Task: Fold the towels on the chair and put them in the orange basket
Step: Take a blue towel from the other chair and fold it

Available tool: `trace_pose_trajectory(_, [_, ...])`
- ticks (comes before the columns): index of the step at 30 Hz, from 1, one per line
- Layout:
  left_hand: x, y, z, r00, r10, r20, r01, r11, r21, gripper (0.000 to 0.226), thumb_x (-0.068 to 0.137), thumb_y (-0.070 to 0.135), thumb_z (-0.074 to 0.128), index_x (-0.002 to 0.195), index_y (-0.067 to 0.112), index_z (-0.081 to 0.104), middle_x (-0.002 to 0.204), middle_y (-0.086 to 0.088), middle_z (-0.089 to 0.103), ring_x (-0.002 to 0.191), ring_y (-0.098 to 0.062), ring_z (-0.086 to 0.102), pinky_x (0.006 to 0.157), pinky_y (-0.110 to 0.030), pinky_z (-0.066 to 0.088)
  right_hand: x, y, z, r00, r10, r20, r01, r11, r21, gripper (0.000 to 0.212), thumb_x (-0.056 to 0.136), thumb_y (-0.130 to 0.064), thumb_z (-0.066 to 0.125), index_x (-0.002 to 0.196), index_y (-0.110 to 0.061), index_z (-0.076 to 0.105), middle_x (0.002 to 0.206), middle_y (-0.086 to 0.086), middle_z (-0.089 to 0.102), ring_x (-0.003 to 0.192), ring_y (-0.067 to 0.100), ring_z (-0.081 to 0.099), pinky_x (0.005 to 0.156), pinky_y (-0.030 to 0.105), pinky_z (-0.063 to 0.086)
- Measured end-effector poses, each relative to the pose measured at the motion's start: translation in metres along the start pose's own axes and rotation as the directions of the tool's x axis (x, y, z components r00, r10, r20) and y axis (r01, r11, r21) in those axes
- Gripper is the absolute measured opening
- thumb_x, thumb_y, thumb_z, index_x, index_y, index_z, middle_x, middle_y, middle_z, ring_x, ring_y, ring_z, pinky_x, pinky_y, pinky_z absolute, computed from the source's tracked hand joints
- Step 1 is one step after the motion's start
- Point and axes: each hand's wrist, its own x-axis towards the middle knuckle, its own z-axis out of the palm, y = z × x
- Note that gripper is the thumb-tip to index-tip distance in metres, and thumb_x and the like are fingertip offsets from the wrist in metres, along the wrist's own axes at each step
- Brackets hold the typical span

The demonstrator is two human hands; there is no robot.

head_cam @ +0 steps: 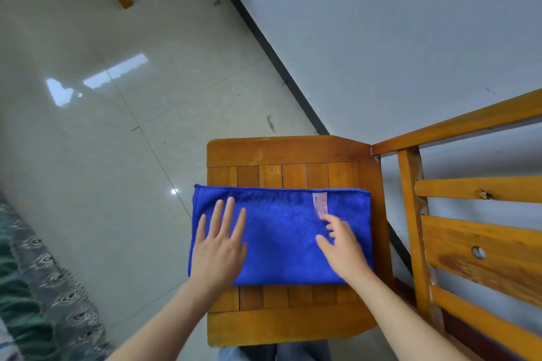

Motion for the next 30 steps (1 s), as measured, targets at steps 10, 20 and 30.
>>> trace_pose_trajectory(10, [-0.012, -0.054, -0.021, 0.906, -0.415, 0.080, 0.419, 0.907, -0.045, 0.062, 0.092, 0.035, 0.047, 0.143, 0.008, 0.025, 0.151, -0.013, 0.025, 0.139, -0.032, 0.021, 0.108, -0.043, 0.026, 0.004, 0.037, -0.016, 0.886, 0.423, -0.189, -0.413, 0.906, 0.094, 0.069, 0.091, -0.021, 0.055, 0.147, -0.011, 0.017, 0.147, 0.016, 0.031, 0.130, 0.035, 0.038, 0.100, 0.047, 0.044])
trace_pose_trajectory(20, [-0.044, 0.012, 0.013, 0.928, 0.120, 0.353, -0.166, 0.981, 0.104, 0.076, 0.065, 0.024, 0.077, 0.135, 0.018, 0.048, 0.146, -0.021, 0.030, 0.128, -0.041, 0.043, 0.093, -0.055, 0.046, -0.002, 0.047, -0.013, 0.813, 0.567, -0.131, -0.547, 0.822, 0.159, 0.038, 0.083, -0.022, 0.066, 0.113, -0.005, 0.051, 0.116, 0.015, 0.058, 0.104, 0.033, 0.058, 0.089, 0.048, 0.051])
trace_pose_trajectory(30, [-0.050, 0.014, 0.022, 0.874, 0.168, 0.455, -0.259, 0.955, 0.145, 0.059, 0.098, 0.029, 0.025, 0.147, 0.033, -0.007, 0.149, -0.005, -0.030, 0.143, -0.032, -0.016, 0.116, -0.050, -0.001, -0.039, 0.030, -0.035, 0.856, 0.431, -0.286, -0.274, 0.846, 0.457, 0.018, 0.086, -0.016, 0.059, 0.072, -0.009, 0.049, 0.078, 0.012, 0.056, 0.063, 0.019, 0.052, 0.053, 0.025, 0.040])
